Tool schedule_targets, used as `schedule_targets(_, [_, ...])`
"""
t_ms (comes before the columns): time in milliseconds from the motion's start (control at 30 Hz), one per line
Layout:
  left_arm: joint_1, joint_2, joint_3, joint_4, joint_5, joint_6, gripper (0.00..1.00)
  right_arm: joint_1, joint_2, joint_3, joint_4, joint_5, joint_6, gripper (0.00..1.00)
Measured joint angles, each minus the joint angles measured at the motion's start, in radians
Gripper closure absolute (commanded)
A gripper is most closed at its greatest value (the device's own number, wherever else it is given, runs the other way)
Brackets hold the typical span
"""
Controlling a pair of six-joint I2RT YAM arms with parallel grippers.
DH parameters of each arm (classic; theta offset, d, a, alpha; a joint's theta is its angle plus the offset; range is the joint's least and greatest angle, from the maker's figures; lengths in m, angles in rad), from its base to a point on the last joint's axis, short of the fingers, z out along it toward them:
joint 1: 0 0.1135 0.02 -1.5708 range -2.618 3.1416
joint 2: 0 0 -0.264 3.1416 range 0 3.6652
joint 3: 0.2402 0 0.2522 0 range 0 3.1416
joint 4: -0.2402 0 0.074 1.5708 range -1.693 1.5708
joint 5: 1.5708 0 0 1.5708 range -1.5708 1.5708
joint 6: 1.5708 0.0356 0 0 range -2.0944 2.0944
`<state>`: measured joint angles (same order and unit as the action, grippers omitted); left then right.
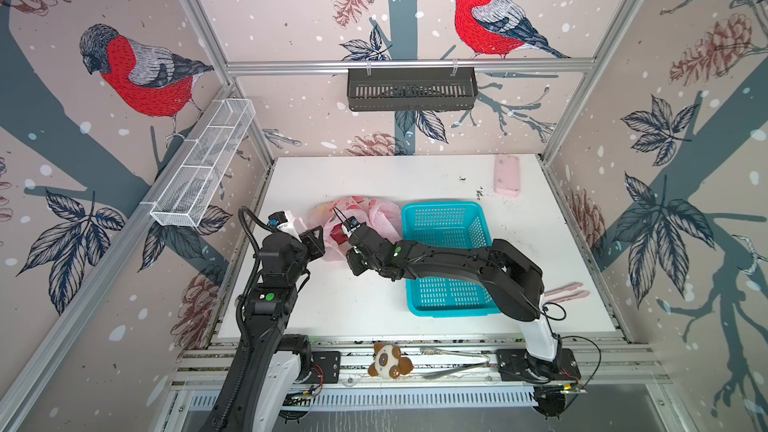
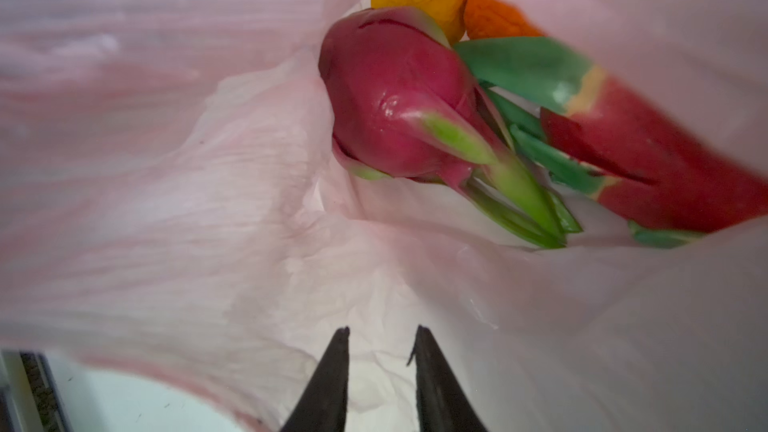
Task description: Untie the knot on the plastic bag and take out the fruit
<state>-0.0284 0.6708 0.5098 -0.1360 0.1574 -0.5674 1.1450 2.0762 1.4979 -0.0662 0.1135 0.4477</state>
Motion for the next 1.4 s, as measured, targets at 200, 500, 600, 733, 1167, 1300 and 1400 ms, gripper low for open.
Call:
schedule_targets(200, [0.0,0.022,0.011,-0.005,0.0,0.011,0.65,0.003,-0.008,-0.024,0.023,-0.013,0.02,0.7])
schedule_targets(500, [0.0,0.031,0.027,-0.006,0.003,0.021,1.0,0.011,-0.013,-0.063,0.06,-0.034,0.051,0.7])
schedule_targets(600, [0.0,0.023,0.029,-0.011,0.007,0.035,1.0,0.018,-0.016,-0.076,0.068,-0.035,0.059,0.7])
schedule_targets(733, [0.0,-0.013,0.029,-0.041,0.026,0.042,1.0,0.021,-0.016,-0.095,0.067,-0.038,0.08,0.7])
schedule_targets(1167, [0.0,-0.138,-0.018,-0.103,0.026,0.04,1.0,0.032,-0.047,-0.007,0.0,0.067,0.026,0.57])
schedule_targets(1300, [0.0,-0.158,-0.025,-0.109,0.025,0.041,1.0,0.012,-0.017,0.058,-0.014,0.112,-0.038,0.55])
schedule_targets(1400, [0.0,-0.16,-0.045,-0.111,0.027,0.033,1.0,-0.009,0.016,0.097,-0.03,0.115,-0.063,0.55])
